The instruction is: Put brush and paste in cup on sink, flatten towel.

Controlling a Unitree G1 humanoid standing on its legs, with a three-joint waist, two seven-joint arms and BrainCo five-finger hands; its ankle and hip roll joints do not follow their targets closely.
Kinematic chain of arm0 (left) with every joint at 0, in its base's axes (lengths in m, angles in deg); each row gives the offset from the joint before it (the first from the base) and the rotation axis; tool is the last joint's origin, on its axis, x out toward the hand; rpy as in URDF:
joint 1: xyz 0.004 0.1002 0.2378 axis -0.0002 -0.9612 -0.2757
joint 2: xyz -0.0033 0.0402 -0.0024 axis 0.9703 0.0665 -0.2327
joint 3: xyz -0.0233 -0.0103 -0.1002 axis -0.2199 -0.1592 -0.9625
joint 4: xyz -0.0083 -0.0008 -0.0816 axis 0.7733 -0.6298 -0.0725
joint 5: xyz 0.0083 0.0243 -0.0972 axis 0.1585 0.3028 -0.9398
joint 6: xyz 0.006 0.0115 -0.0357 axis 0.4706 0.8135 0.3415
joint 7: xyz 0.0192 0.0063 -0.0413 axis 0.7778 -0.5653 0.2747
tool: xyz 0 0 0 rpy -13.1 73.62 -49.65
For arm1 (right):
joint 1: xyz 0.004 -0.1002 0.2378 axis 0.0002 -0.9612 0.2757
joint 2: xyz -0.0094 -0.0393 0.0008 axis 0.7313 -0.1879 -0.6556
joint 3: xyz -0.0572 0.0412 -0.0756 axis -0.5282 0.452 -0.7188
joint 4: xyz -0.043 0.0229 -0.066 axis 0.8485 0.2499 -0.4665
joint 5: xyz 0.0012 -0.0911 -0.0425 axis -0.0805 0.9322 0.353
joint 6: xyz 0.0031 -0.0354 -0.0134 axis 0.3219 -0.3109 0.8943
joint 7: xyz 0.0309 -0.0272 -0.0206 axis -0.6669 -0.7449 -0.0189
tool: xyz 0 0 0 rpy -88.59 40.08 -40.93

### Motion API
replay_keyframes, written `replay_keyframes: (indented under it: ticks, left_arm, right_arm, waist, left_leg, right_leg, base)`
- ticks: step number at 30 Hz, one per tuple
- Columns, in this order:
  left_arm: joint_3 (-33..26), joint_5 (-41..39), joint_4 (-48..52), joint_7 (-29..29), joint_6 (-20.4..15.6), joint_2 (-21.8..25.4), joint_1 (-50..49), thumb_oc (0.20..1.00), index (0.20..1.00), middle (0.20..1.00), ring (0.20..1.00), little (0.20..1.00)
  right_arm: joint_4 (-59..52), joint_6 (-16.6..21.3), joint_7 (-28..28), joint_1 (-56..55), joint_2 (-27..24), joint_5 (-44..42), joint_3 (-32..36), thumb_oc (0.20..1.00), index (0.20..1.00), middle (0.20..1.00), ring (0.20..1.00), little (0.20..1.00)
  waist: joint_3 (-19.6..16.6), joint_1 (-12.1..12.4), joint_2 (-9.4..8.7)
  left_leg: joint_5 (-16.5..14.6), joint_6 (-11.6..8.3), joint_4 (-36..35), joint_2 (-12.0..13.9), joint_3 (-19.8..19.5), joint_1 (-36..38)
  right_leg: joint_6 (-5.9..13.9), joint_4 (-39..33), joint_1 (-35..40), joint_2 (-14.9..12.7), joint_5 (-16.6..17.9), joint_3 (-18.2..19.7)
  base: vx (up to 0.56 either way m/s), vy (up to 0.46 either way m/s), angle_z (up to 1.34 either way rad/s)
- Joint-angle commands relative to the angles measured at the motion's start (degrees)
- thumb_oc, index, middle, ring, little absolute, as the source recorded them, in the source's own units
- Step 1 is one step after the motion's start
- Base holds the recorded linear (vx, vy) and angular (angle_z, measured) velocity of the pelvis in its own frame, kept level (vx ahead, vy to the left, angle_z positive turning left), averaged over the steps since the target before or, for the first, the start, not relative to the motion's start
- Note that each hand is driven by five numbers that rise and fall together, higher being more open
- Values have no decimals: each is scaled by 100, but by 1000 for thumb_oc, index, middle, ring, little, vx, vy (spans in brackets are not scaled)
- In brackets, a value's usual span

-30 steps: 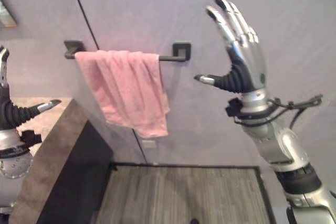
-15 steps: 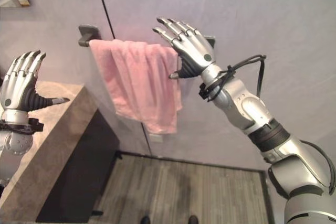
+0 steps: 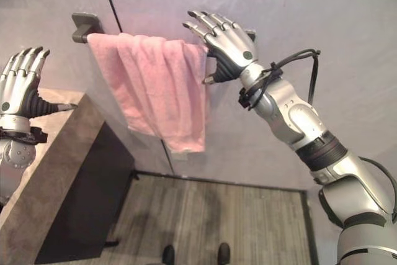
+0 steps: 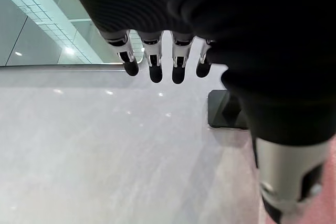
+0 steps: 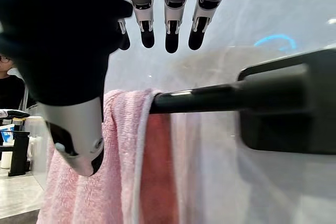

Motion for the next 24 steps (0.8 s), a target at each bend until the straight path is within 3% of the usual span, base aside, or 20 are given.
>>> replay_keyframes:
  ticks: [1, 11, 24]
  left_arm:
    - [-285, -3, 286, 244, 0, 419, 275, 1000, 1000, 1000, 1000, 1000]
    - [-122, -14, 410, 277, -74, 311, 569, 1000, 1000, 1000, 1000, 1000]
    - [840, 24, -418, 210, -83, 611, 1325, 1000, 1000, 1000, 1000, 1000]
  right_arm:
    - [-268, -53, -17, -120, -236, -169, 117, 1000, 1000, 1000, 1000, 1000]
    - [-205, 28, -138, -360, -219, -99, 77, 1000, 1000, 1000, 1000, 1000]
    - [421, 241, -139, -230, -60, 195, -691, 1000, 1000, 1000, 1000, 1000]
  waist:
    - [-384, 4, -162]
    - [-418, -83, -107]
    - [-355, -138, -127]
  left_leg:
    - [-30, -65, 35, -6, 154, -70]
    - [-58, -79, 35, -7, 144, -53]
    - [-31, -82, 35, 14, 232, -141]
  right_leg:
    - [485, 64, -43, -651, 16, 399]
    - [499, 112, -1, -684, -33, 314]
    - [545, 27, -124, -698, 73, 379]
  base:
    - [33, 2, 0]
    - [10, 3, 1]
    - [2, 1, 1]
